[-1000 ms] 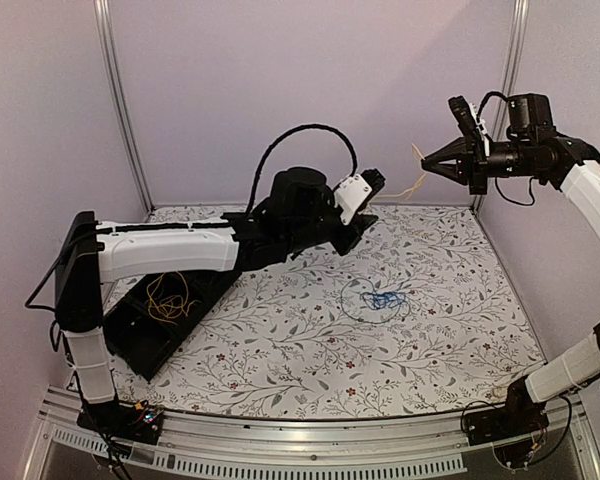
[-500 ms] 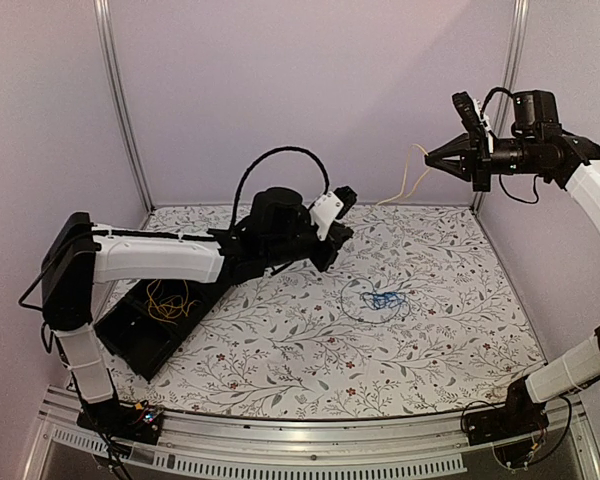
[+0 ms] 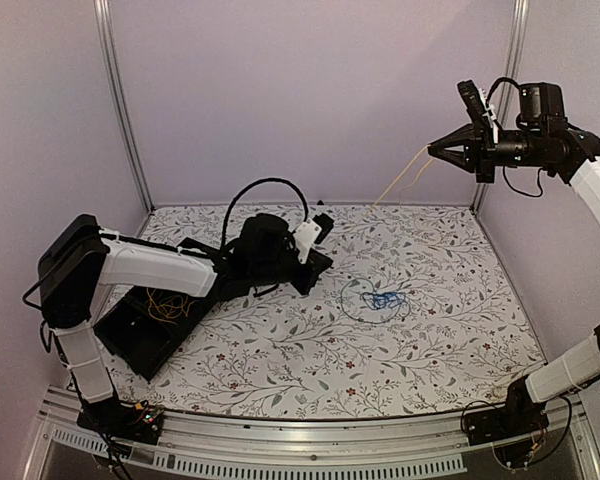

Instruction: Untangle the cables

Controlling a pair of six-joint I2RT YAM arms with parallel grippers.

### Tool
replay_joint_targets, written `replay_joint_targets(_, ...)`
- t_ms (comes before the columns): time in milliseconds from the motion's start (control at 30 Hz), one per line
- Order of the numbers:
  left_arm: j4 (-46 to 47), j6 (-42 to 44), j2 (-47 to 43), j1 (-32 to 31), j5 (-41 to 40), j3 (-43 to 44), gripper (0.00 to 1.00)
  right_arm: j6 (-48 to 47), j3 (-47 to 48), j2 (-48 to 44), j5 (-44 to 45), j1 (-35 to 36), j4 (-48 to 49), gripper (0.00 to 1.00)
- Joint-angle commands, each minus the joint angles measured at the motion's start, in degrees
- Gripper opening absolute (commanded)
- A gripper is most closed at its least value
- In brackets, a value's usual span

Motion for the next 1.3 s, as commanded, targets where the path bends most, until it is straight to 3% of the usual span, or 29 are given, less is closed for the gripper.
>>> replay_joint_targets(0,0.8,-1.4,-1.5,0.4,0.3,-2.8,0.00,2.1,1.2,-0.7,-1.3,-0.2,2.1,0.00)
replay_joint_targets(133,1.4,-2.2,-2.2,0.3,-2.2,-4.6,0.03,1.7,-0.6,-0.4,-0.8,-0.3,2.5,0.00)
replay_joint_targets(267,0.6,-4.2,-3.4,-0.4,-4.4,-6.0,0.39,0.8,-3.4,-0.1,-0.1,0.0,2.8,0.00)
replay_joint_targets(367,2.5,-0.6,-5.5,-3.3,-5.1,-7.9,0.50,-0.5,-5.8,0.5,1.9,0.9,2.4,0.00)
replay_joint_targets(767,4.3,8.0,-14.9,-6.3,-5.9,-2.6,0.51,-6.5,-13.8,2.3,9.3,9.1,0.4,0.00)
replay_joint_targets(967,1.5,13.4,-12.9,-6.3,1.2,4.0,0.52,-7.4,-13.8,3.5,6.3,11.6,-2.0,0.00)
replay_joint_targets(1267,-0.2,13.6,-6.7,-6.3,9.2,11.0,0.50,-10.6,-12.0,6.2,4.5,14.3,-7.6,0.00)
